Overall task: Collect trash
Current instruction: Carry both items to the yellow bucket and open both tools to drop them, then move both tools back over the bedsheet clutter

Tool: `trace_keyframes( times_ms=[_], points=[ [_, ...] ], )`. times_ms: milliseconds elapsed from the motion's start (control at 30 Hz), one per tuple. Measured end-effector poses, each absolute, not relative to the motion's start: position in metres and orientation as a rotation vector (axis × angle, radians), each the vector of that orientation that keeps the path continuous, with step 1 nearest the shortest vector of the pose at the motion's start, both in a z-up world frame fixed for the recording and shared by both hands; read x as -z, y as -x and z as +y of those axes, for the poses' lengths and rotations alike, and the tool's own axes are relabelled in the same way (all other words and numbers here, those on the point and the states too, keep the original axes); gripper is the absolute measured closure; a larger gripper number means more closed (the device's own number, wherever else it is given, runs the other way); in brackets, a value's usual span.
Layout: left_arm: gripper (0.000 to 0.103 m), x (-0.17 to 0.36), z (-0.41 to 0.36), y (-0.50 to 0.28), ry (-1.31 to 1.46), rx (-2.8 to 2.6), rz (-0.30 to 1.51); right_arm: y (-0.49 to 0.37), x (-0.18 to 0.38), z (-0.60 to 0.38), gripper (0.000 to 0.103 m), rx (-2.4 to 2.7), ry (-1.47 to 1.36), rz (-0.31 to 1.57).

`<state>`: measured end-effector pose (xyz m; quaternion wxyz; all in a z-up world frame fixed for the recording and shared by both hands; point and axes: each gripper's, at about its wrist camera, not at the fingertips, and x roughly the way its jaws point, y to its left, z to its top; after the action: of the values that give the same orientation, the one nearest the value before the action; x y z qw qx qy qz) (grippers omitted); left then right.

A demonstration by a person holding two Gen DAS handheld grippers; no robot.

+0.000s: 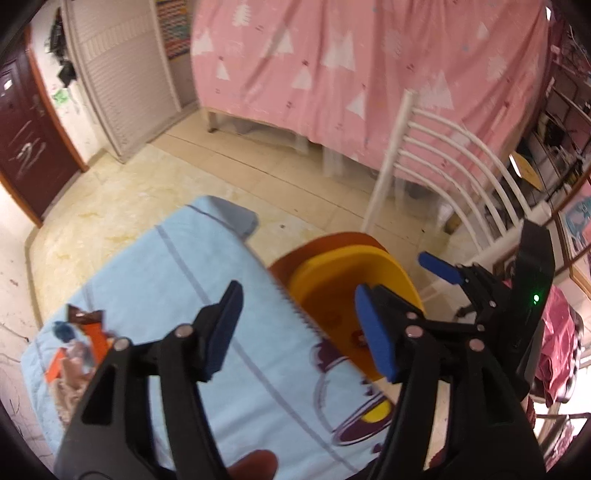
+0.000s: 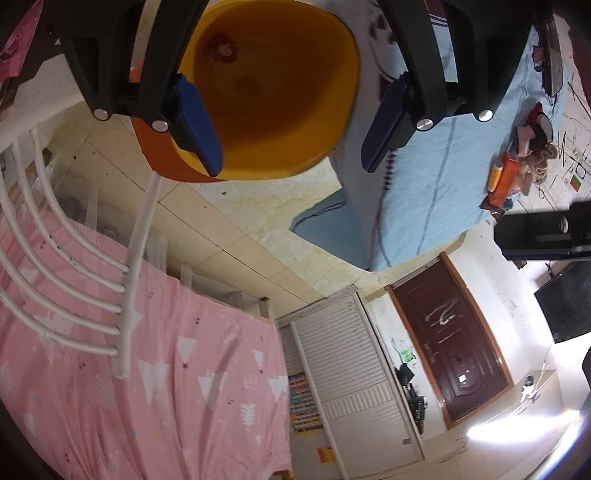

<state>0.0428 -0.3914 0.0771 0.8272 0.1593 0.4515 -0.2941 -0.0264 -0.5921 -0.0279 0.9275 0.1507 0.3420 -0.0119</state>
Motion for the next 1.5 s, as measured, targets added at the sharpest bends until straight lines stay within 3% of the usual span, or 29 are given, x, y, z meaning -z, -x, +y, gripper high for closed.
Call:
trace_keyframes(
  times_ms=[133, 200, 867, 1500],
  points=[
    [0.022, -0.094, -0.353, -0.054, -0.334, 0.533, 0.905, 0.022, 0.016, -0.573, 0.032, -0.002, -0.278, 0.682],
    [0.020, -0.101, -0.334, -0.058, -0.333, 0.495, 0.883, 0.020, 0.010, -0.561, 0.032, -0.017, -0.261, 0.674],
    [0.015, -0.127, -0.160, -0.087, -0.250, 0.251, 0.849, -0.037, -0.012, -0.429, 0.031, -0.244, -0.137, 0.717],
    [0.015, -0.067, -0.021, -0.089, -0.086, 0.155, 0.990, -0.053, -0.024, -0.307, 0.031, -0.421, -0.014, 0.765]
  ],
)
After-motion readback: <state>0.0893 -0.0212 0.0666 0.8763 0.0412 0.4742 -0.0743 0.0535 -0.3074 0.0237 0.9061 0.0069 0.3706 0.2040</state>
